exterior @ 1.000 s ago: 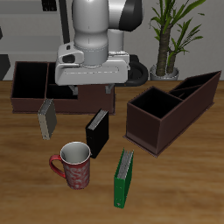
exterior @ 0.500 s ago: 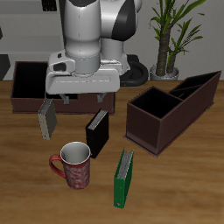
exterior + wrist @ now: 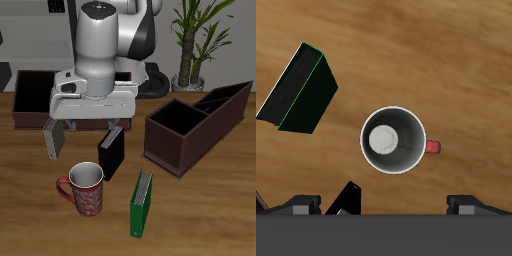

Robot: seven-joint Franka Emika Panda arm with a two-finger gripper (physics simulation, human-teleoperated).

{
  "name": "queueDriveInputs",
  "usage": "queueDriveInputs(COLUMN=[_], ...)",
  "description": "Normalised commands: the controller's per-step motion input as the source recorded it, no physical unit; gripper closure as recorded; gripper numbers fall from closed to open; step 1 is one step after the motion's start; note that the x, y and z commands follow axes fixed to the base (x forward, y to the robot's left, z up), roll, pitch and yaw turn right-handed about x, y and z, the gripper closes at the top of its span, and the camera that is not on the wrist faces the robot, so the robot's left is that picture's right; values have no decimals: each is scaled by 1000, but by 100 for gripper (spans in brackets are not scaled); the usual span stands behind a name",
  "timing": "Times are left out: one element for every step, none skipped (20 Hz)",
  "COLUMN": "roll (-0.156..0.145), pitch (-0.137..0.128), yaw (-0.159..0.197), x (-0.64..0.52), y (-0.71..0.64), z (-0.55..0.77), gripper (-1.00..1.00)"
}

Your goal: Place the red mug into the back desk caddy's left compartment

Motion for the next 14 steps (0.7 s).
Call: queueDriveInputs(roll=[-36,27,-25,76,-1,16,47,29,-14,5,-2,-37,9,-19], pitch=[-46,9,-27,21,21,-20,-11,38,63,37,27,5,11,21], yaw=[-4,18,24,-47,27,-54,77,17,-111,-4,35,-38,-48,14], x=[179,164,135,160,178,126,138,170,150,230,188,134,155,131], y=[177,281,227,281,264,207,329,153,46,150,69,-37,-30,-25], z=[-278,-354,-265,-283,-273,-226,-313,-271,-314,-516,-376,-248,-234,-190], gripper=[-100,-100,-100,-100,-100,-100,-100,-100,-100,-100,-100,-100,-100,-100])
